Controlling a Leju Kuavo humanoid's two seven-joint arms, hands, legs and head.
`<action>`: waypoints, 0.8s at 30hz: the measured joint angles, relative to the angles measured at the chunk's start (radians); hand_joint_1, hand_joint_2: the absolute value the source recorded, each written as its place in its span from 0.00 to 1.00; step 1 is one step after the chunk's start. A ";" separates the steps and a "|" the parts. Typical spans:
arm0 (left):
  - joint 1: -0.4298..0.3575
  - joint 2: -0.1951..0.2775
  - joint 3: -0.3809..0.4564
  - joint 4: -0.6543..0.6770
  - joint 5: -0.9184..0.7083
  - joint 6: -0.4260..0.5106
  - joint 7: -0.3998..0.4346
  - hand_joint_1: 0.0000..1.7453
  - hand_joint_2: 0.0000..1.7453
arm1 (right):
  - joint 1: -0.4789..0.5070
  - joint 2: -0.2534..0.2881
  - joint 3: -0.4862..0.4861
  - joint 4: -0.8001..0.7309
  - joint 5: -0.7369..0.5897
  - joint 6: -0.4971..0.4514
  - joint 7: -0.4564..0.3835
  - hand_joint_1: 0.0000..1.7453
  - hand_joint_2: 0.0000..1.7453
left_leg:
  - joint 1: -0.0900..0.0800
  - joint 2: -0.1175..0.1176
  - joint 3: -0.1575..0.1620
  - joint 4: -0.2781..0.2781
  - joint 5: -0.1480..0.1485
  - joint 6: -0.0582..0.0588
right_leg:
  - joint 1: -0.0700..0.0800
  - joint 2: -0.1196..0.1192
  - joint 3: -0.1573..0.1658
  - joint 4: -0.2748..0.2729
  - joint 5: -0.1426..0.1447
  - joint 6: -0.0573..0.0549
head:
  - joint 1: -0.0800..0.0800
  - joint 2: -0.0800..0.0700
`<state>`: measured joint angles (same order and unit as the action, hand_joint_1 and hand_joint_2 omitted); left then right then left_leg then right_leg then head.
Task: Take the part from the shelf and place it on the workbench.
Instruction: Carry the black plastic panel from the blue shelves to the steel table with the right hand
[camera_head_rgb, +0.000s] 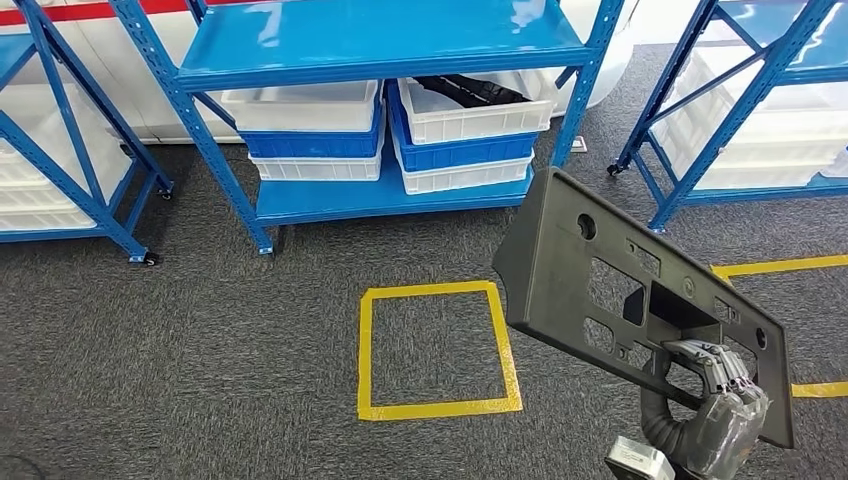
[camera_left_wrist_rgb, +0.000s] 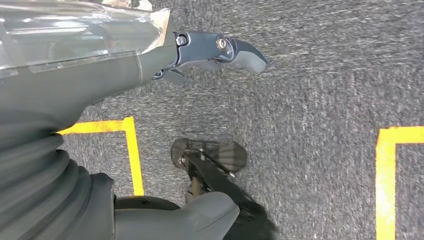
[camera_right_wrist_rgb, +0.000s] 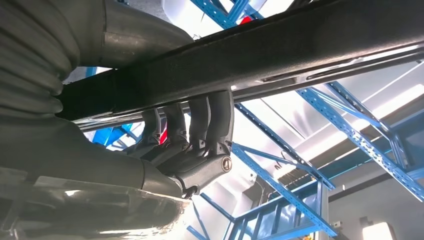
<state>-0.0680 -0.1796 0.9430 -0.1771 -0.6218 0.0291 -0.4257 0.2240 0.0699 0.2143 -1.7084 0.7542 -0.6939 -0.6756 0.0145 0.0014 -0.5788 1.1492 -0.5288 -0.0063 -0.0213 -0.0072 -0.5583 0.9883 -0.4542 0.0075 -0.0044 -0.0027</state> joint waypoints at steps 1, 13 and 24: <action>-0.001 0.000 0.001 0.000 0.000 0.000 0.000 0.00 1.00 | 0.000 0.001 -0.001 0.000 0.000 0.000 0.000 1.00 1.00 | -0.001 -0.001 0.048 -0.071 0.009 0.005 | 0.001 0.000 -0.008 0.005 0.004 0.005 | 0.000 0.000; -0.003 -0.002 0.006 0.000 0.008 0.003 -0.003 0.00 1.00 | 0.003 0.008 -0.006 0.005 0.008 0.000 -0.002 1.00 1.00 | -0.009 0.011 0.001 -0.170 0.093 0.061 | 0.002 0.003 -0.085 0.279 -0.136 0.044 | 0.004 0.000; 0.001 -0.002 0.011 0.000 0.011 0.010 -0.006 0.00 1.00 | -0.006 0.010 -0.008 0.013 0.003 0.000 -0.004 1.00 1.00 | -0.004 0.002 -0.081 -0.055 0.041 0.006 | -0.003 0.001 0.090 -0.024 -0.057 -0.004 | -0.003 0.000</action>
<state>-0.0671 -0.1813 0.9539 -0.1768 -0.6104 0.0387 -0.4313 0.2179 0.0800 0.2066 -1.6956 0.7568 -0.6939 -0.6797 0.0102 0.0029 -0.6602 1.0942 -0.4875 0.0000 -0.0245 -0.0063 -0.4680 0.9639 -0.5117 0.0031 -0.0072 -0.0027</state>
